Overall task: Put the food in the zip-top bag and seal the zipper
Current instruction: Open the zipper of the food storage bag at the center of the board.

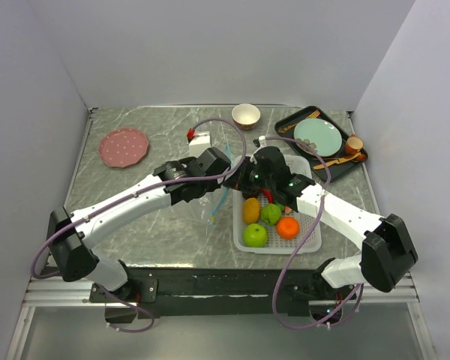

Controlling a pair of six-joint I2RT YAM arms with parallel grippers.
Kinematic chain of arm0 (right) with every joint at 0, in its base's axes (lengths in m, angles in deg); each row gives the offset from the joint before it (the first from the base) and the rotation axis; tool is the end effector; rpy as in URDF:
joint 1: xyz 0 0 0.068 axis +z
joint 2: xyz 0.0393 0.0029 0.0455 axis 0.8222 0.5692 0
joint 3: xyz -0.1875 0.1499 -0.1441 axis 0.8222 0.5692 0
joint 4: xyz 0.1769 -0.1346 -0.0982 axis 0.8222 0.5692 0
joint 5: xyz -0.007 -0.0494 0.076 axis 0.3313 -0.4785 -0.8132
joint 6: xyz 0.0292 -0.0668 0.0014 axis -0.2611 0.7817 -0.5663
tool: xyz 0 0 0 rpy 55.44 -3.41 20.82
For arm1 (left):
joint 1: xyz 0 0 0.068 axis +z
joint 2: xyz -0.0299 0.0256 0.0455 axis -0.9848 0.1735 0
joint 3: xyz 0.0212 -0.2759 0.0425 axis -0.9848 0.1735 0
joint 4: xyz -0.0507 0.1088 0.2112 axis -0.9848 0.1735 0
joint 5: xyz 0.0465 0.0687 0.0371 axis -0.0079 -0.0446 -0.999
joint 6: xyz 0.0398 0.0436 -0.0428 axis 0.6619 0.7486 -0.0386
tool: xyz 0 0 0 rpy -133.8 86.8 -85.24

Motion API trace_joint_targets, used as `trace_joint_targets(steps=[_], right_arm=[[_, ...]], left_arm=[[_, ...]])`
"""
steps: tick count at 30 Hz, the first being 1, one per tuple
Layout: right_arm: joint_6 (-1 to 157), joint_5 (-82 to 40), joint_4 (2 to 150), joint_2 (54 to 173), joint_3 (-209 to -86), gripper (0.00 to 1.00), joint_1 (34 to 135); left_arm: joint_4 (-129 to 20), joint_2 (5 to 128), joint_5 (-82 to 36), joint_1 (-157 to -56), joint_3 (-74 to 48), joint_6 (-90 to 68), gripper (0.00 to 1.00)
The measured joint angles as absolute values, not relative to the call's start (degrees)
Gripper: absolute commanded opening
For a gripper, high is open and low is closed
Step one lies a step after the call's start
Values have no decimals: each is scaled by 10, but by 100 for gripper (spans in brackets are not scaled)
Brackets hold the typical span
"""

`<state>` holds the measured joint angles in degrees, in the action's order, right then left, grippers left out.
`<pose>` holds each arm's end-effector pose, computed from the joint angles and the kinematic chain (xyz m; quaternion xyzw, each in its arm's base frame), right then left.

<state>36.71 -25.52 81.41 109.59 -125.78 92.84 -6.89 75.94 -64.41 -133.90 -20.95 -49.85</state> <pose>0.2361 0.1976 0.2772 0.0257 0.8608 0.4071 0.3043 0.2062 -0.2266 0.3278 -0.0710 0.9053 -0.0923 0.4084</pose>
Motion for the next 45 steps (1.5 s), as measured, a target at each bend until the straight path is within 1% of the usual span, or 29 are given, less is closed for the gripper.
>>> trace_joint_targets(steps=[1,2,9,15,17,20,21,22,23,26,28,29,31,33,36,41,45], right_arm=[[369,-253,816,1097,-1258,0,928],[371,-251,818,1100,-1258,0,928],[393,-234,844,1147,-1266,0,928],[411,-229,866,1204,-1314,0,928],[414,-227,871,1215,-1325,2,928],[423,-228,877,1222,-1332,15,928],[425,-230,877,1222,-1332,28,928],[427,-233,877,1222,-1332,35,928],[429,-236,876,1222,-1332,38,928],[439,-239,877,1208,-1328,57,928],[442,-236,883,1186,-1325,60,928],[446,-231,887,1170,-1323,66,928],[452,-214,903,1127,-1320,70,928],[454,-181,919,1078,-1314,78,928],[451,-112,948,1000,-1293,84,929],[429,-40,994,898,-1211,82,894],[428,-43,1039,901,-1177,82,828]], left_arm=[[-64,755,-647,-1339,-210,-499,1],[-56,750,-652,-1339,-210,-499,1],[-5,687,-688,-1334,-194,-519,1],[25,663,-701,-1327,-165,-536,1],[30,662,-704,-1327,-156,-541,1],[30,662,-704,-1326,-148,-543,1],[29,662,-704,-1326,-146,-543,1],[29,662,-703,-1326,-143,-543,1],[28,662,-703,-1326,-142,-543,1],[21,667,-703,-1325,-141,-542,1],[13,675,-702,-1325,-141,-542,1],[9,680,-700,-1325,-141,-542,1],[1,692,-697,-1325,-141,-542,1],[-4,701,-693,-1325,-140,-542,1],[-18,706,-687,-1324,-137,-540,1],[-52,702,-671,-1323,-109,-531,1],[-75,690,-649,-1322,-86,-523,1]])
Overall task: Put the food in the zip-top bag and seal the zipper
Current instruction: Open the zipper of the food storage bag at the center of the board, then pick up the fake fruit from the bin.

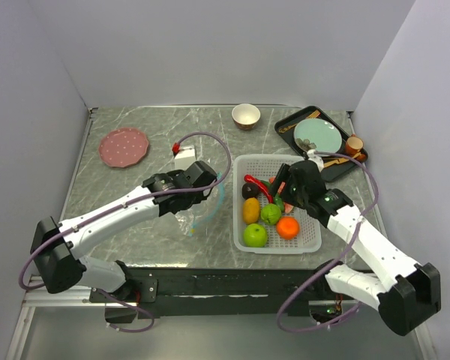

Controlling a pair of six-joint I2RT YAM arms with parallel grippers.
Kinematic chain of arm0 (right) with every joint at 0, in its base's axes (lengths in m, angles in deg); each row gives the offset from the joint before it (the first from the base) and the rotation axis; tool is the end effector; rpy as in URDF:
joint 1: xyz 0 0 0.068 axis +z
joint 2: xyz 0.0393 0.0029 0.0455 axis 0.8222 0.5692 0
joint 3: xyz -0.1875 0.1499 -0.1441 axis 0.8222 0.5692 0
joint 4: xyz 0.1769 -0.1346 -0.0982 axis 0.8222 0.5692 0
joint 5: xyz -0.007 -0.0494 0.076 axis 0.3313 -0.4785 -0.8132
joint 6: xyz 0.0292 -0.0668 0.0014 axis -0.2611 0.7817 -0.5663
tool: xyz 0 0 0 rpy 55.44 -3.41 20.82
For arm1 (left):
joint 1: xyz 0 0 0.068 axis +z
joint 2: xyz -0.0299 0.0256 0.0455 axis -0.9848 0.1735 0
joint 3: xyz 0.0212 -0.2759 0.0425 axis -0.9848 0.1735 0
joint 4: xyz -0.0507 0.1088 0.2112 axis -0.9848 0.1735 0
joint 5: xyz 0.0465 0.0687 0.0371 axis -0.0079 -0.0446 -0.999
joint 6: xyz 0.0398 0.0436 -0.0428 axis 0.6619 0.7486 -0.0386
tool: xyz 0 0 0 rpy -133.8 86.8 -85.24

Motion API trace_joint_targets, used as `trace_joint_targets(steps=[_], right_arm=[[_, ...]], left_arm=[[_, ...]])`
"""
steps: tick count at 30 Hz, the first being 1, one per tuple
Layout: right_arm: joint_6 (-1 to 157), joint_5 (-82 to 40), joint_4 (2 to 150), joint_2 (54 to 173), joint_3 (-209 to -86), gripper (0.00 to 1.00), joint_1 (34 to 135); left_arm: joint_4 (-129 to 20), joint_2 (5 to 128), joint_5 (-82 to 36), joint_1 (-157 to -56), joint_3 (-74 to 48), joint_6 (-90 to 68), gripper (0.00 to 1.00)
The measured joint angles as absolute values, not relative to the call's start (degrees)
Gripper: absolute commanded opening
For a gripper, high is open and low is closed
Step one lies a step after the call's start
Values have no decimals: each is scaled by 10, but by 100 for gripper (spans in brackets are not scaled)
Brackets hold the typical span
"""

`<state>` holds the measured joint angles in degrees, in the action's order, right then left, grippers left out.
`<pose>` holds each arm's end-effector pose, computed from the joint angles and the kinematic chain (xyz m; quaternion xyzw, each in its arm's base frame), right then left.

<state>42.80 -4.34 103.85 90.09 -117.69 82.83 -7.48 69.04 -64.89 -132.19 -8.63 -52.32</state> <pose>0.1911 0.0890 0.2673 0.1464 0.8947 0.1788 0.3824 0.1899 -0.1900 0.2951 -0.0939 0.9139 -0.0596 0.3904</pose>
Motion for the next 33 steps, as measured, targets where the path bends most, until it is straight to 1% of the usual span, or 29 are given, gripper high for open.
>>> trace_joint_targets(steps=[2,9,16,23,28,33], right_arm=[[432,-44,1063,912,-1171,82,812],[440,-41,1094,914,-1168,84,810],[459,-1,1103,953,-1170,83,797],[475,43,1103,1059,-1207,77,777],[471,45,1081,1103,-1208,70,762],[457,46,1054,1138,-1208,67,759]], left_arm=[[-86,682,-638,-1320,-79,-522,1],[-107,664,-621,-1317,-70,-522,1],[-121,660,-606,-1317,-67,-519,1],[-129,658,-597,-1317,-61,-515,1],[-130,658,-595,-1317,-60,-508,1],[-130,658,-595,-1316,-60,-506,1]])
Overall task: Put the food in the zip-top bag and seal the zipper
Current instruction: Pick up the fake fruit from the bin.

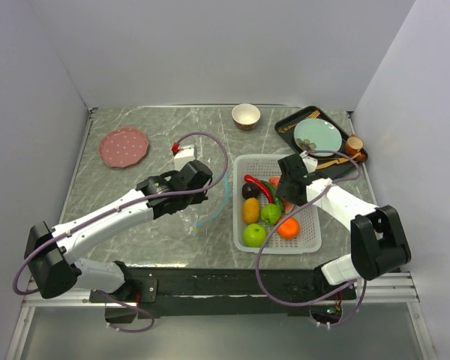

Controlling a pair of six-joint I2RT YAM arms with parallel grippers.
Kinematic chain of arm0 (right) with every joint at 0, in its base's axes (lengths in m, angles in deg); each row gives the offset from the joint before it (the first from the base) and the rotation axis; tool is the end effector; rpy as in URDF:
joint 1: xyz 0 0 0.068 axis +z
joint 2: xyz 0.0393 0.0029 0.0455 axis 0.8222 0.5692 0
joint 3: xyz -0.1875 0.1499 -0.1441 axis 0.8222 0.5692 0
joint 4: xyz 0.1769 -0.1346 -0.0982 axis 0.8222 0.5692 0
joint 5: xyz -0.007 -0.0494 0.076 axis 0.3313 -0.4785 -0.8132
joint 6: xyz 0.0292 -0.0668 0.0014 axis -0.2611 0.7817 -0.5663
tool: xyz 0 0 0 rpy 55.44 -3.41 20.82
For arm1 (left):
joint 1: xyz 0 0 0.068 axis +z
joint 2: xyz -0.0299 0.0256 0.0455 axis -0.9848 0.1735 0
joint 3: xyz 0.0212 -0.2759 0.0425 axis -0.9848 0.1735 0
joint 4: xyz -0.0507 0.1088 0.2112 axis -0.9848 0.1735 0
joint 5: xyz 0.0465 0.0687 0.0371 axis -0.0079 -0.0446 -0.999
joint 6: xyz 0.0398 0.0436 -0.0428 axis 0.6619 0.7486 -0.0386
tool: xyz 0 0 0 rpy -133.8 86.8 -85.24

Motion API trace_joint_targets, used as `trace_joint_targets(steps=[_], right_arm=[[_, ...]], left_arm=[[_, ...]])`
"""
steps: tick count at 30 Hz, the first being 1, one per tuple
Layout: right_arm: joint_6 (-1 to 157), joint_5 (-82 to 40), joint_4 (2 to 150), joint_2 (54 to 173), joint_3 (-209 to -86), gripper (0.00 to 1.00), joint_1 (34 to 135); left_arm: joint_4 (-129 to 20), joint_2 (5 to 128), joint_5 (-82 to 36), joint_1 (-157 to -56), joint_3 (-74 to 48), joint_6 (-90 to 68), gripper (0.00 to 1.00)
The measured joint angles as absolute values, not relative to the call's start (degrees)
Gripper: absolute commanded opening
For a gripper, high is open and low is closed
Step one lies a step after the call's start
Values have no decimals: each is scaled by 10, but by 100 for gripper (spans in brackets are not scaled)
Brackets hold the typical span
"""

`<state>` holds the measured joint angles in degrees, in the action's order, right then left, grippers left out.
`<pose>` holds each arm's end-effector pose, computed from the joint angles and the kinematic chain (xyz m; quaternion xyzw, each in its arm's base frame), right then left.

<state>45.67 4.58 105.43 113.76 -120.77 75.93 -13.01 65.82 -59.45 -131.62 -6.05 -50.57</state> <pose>0.2524 0.0751 0.1932 0.1903 0.9419 -0.0156 0.2765 0.1863 -0.1892 0.3000 -0.0833 0.9100 -0.1231 0.3871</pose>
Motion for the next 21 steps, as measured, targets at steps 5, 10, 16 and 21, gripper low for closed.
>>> trace_joint_targets(steps=[5,10,16,21], right_arm=[[447,46,1022,1180,-1208,66,757],[450,27,992,1199,-1204,61,755],[462,-6,953,1188,-1191,18,754],[472,-21,937,1180,-1191,17,754]], left_arm=[[-130,658,-593,-1316,-60,-503,1],[-130,659,-592,-1315,-60,-503,1],[-130,667,-592,-1314,-60,-503,1],[-130,673,-591,-1313,-60,-503,1]])
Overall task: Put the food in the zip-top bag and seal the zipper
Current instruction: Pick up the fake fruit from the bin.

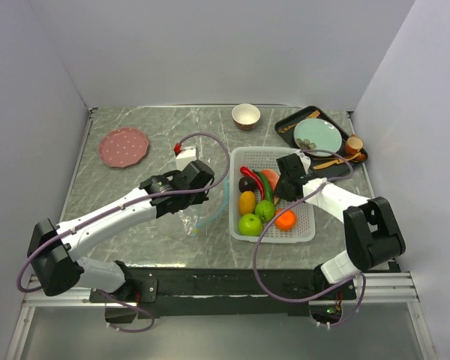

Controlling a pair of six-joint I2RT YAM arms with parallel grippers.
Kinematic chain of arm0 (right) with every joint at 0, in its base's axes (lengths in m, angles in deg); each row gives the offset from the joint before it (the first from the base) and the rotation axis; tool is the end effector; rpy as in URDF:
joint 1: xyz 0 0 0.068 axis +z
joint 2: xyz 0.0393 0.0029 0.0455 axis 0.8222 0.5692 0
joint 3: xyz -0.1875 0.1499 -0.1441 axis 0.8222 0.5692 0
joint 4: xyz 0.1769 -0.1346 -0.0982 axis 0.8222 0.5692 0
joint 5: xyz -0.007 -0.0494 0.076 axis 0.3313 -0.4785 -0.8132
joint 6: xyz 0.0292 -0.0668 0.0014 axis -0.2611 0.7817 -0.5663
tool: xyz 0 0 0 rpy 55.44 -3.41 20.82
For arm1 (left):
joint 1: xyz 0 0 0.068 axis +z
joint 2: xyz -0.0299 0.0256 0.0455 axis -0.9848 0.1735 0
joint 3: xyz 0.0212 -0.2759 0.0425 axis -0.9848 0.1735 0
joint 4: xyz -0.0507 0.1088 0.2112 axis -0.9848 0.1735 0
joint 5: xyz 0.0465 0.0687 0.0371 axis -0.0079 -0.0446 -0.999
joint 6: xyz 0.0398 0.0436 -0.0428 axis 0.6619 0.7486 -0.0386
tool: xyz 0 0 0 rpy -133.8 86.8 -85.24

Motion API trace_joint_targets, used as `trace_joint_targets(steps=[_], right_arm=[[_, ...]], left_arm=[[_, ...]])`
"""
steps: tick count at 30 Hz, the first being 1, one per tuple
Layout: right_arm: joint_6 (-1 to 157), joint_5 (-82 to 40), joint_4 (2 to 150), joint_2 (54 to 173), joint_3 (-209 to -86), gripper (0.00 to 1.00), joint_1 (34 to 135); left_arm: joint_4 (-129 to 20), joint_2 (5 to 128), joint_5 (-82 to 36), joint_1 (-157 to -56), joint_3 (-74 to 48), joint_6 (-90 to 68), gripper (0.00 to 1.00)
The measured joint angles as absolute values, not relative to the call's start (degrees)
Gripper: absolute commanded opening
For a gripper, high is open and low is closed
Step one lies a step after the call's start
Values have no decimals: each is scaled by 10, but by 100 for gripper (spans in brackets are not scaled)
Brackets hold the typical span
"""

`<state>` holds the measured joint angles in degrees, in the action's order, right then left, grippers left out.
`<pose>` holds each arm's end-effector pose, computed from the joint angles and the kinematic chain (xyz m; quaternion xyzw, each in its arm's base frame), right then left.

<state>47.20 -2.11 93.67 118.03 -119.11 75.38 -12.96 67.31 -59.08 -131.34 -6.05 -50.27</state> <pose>0.2733 0.0874 0.1781 0.1726 0.9389 0.0543 0.2927 0.1900 -0.1923 0.2934 -0.0790 0.9152 -0.1129 0.3788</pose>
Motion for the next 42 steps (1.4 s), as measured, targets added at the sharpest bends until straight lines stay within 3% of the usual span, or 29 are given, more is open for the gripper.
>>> trace_joint_targets(steps=[13,15,21,29,42], right_arm=[[497,-8,956,998,-1161,13,753],[500,-8,961,984,-1161,9,753],[510,-26,1003,960,-1161,9,753],[517,-149,1044,861,-1168,11,755],[525,-308,1092,886,-1211,12,808]], left_arm=[[-129,675,-591,-1313,-60,-502,1],[-129,675,-591,-1313,-60,-503,1],[-128,675,-591,-1313,-60,-502,1],[-127,684,-591,-1310,-63,-498,1],[-151,713,-592,-1309,-83,-498,1]])
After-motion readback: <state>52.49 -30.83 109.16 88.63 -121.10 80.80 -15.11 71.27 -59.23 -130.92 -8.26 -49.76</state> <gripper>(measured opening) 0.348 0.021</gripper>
